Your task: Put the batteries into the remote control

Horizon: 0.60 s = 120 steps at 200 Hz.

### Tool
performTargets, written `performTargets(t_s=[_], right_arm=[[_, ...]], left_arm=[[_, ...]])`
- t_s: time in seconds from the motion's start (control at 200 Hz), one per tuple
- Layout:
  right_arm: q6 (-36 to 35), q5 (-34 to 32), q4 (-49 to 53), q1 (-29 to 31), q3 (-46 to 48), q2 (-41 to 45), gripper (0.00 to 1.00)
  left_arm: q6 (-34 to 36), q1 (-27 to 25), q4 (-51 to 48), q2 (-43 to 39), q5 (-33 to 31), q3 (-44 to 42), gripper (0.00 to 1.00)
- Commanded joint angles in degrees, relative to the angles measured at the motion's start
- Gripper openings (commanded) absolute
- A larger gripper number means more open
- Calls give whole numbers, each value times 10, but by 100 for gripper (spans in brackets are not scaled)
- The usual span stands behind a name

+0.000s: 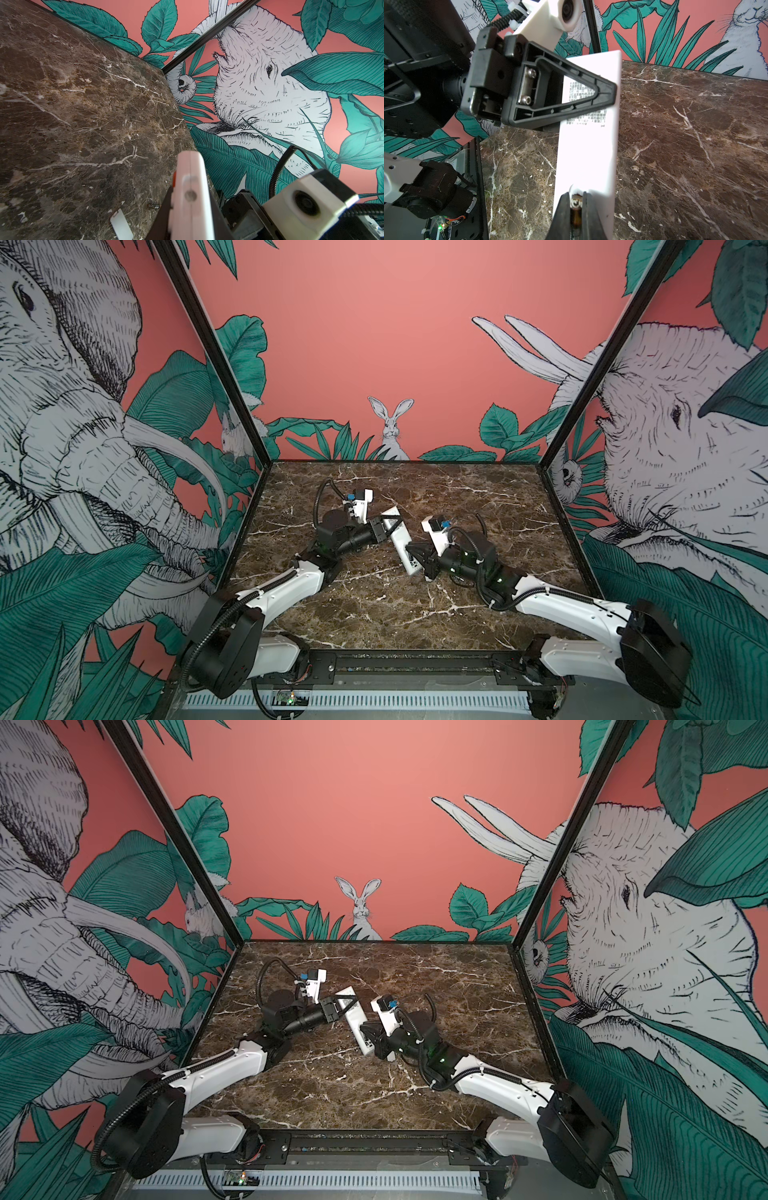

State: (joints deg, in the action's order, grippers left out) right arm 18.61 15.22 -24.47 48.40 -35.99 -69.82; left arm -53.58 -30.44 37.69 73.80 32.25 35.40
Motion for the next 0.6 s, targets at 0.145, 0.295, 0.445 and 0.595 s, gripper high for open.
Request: performTargets(t_s=[0.145, 0.295, 0.445, 0.595], right_arm=[[-6, -2, -29, 5, -2, -3, 0], [-2, 0, -29, 6, 2, -3, 0], [0, 0, -28, 6, 7, -1, 0], [3, 2, -26, 7, 8, -1, 0]], left_arm=[[-8, -2, 34, -16, 5, -2, 0], [-9, -1, 35, -18, 4, -2, 0], [-11, -2, 43, -18, 4, -6, 0], [-11, -1, 49, -22, 3, -9, 0]])
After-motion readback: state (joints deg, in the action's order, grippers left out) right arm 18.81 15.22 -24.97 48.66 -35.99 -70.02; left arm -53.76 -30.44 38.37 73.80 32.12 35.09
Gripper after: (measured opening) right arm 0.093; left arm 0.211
